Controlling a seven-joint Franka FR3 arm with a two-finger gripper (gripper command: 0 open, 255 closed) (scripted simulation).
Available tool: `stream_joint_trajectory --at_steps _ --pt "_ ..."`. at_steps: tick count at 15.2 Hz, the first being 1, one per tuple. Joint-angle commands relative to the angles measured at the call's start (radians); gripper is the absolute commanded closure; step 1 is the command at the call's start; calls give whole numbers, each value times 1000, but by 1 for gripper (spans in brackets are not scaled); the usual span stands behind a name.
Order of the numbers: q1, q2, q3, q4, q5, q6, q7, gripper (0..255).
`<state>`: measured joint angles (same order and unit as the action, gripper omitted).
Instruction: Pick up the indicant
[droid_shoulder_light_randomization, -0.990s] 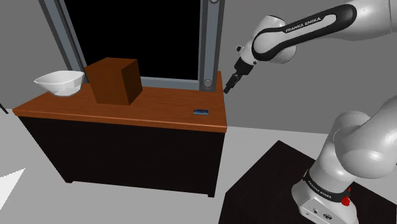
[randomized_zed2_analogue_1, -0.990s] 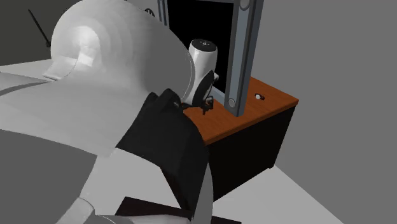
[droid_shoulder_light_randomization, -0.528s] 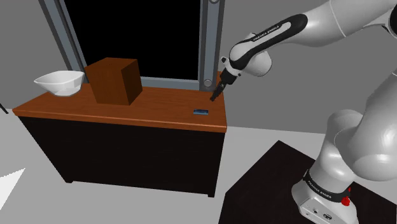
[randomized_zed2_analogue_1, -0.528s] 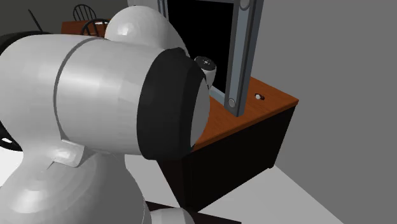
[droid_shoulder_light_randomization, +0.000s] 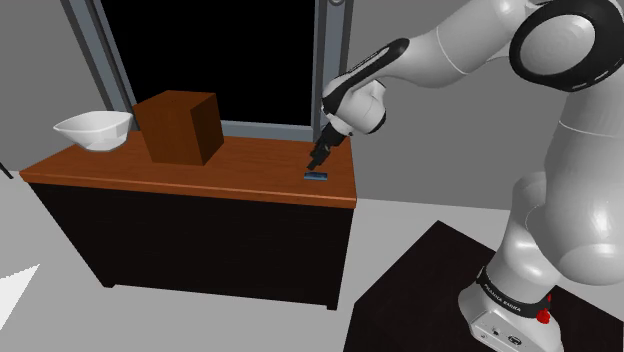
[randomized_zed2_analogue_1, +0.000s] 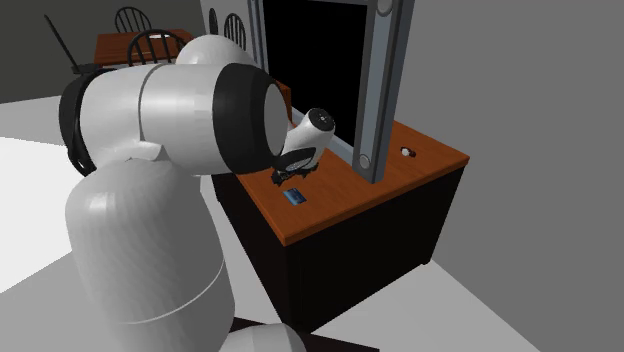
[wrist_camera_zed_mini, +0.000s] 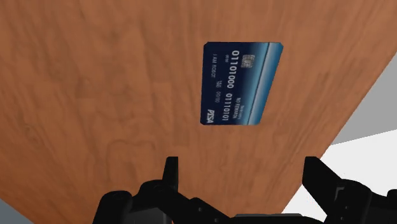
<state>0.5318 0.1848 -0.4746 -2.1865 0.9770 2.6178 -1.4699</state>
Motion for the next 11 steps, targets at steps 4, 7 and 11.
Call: stream_joint_trajectory --at_steps 4,7,11 --pt "-21 64 31 23 107 9 -107 0" --pt "-36 102 50 29 172 20 -167 0" --pt "-36 103 50 29 173 19 -167 255"
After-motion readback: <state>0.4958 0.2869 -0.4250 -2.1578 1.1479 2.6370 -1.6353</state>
